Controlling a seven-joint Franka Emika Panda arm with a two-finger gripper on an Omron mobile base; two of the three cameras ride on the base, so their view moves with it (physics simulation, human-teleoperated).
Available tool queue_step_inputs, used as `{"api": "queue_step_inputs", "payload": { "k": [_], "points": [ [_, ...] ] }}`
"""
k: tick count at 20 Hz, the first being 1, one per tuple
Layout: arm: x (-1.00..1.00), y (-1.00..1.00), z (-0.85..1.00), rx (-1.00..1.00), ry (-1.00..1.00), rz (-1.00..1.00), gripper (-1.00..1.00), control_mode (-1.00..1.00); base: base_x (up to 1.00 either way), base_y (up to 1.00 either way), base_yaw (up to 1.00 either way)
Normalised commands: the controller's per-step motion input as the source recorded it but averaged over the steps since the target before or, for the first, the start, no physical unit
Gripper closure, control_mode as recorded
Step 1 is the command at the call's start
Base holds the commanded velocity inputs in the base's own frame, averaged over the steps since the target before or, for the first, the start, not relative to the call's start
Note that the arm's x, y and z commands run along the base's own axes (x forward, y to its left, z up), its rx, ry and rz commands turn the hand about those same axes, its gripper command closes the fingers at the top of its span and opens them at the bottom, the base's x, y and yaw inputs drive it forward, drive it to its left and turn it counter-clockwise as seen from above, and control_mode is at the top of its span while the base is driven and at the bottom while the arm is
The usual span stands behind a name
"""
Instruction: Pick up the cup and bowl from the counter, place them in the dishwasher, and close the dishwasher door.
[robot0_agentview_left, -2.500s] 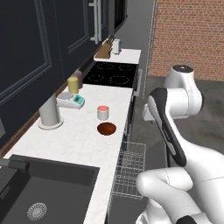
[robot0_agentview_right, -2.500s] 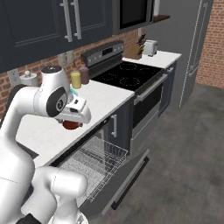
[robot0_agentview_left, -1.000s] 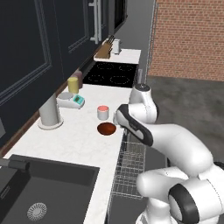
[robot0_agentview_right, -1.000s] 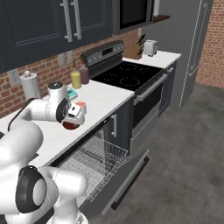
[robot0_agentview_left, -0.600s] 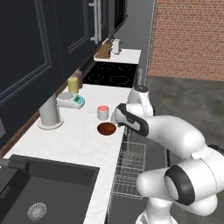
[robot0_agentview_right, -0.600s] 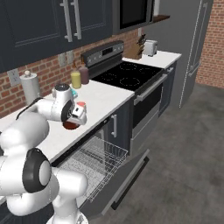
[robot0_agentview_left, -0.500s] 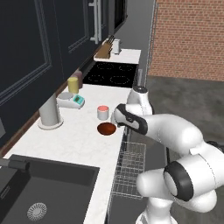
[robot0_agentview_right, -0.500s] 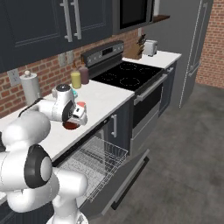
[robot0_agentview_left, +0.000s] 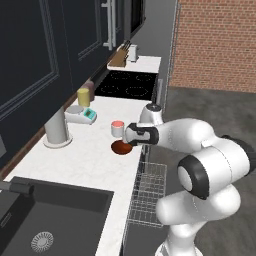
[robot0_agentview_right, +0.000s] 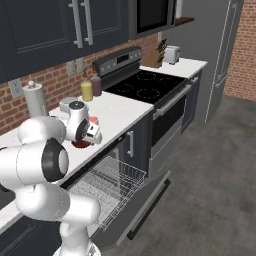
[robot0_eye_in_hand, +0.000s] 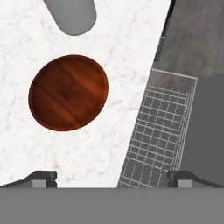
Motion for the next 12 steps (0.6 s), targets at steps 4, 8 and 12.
{"api": "queue_step_inputs", "payload": {
  "k": [4,8,12],
  "points": [
    [0.49,0.09,-0.30,0.00,0.00,0.00,-1.00,-1.00,0.00,0.00,0.00],
    [0.45,0.07,-0.26,0.00,0.00,0.00,-1.00,-1.00,0.00,0.00,0.00],
    [0.39,0.05,-0.23,0.00,0.00,0.00,-1.00,-1.00,0.00,0.00,0.00]
  ]
}}
